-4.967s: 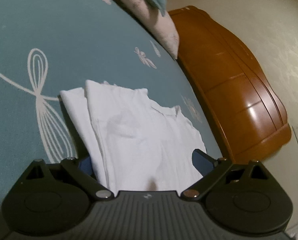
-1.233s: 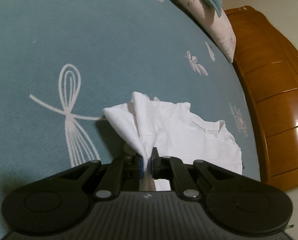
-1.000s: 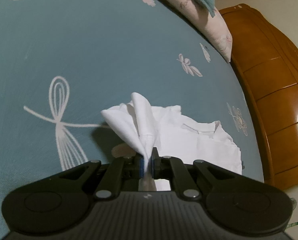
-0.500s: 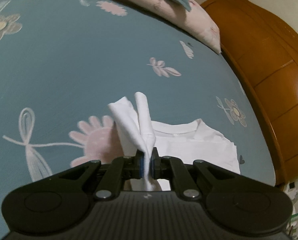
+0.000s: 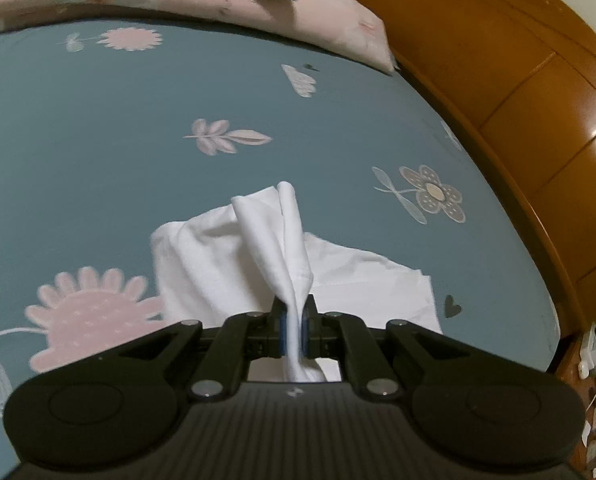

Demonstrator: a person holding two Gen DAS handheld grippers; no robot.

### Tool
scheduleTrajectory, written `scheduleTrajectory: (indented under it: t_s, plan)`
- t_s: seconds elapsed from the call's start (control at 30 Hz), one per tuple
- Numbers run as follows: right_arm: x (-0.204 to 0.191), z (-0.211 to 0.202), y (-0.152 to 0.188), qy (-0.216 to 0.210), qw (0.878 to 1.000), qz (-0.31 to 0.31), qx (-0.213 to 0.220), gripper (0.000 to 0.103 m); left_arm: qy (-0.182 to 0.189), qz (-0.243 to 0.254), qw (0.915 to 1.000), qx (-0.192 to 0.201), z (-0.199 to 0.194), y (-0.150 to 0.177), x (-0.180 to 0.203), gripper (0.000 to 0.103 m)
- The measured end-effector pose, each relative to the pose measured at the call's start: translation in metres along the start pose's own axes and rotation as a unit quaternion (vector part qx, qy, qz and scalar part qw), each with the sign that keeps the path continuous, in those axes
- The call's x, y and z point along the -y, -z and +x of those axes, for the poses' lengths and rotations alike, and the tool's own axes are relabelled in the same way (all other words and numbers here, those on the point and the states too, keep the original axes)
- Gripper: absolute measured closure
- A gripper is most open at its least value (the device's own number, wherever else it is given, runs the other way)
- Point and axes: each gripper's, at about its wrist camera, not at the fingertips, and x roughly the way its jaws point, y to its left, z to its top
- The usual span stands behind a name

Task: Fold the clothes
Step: 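Pinch the shirt edge with the right gripper beside the left gripper and lift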

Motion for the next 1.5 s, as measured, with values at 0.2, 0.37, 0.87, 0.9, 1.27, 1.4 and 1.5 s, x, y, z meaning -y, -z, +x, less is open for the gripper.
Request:
scheduleTrajectory:
  t_s: [0.2,0.37,0.87,0.9,1.27,1.4,1.5]
  plan:
    - [0.038,-0.007,0.012,0.015,0.999,0.040,0.002,0.099,0.005,0.026,0.9996,-0.010,0.024,0.001,0.044,0.098]
    - [0.058,-0.015,0.020,0.033,0.997,0.063,0.005,0.099,0.007,0.054,0.9983,-0.019,0.044,0.003,0.081,0.098]
    - [0.116,-0.021,0.059,0.043,0.984,0.170,-0.008,0.099,-0.027,0.145,0.9873,-0.059,0.112,0.030,0.157,0.097]
    - [0.120,-0.020,0.062,0.041,0.983,0.178,-0.009,0.099,-0.031,0.150,0.9863,-0.060,0.116,0.032,0.160,0.097]
    - [0.144,-0.022,0.086,0.028,0.966,0.256,-0.017,0.098,-0.060,0.189,0.9781,-0.063,0.142,0.043,0.180,0.097]
    - [0.143,-0.030,0.090,0.033,0.964,0.264,-0.013,0.098,-0.059,0.188,0.9784,-0.062,0.145,0.039,0.185,0.097]
    - [0.150,-0.031,0.092,0.032,0.961,0.273,-0.013,0.098,-0.063,0.197,0.9762,-0.066,0.150,0.038,0.190,0.097]
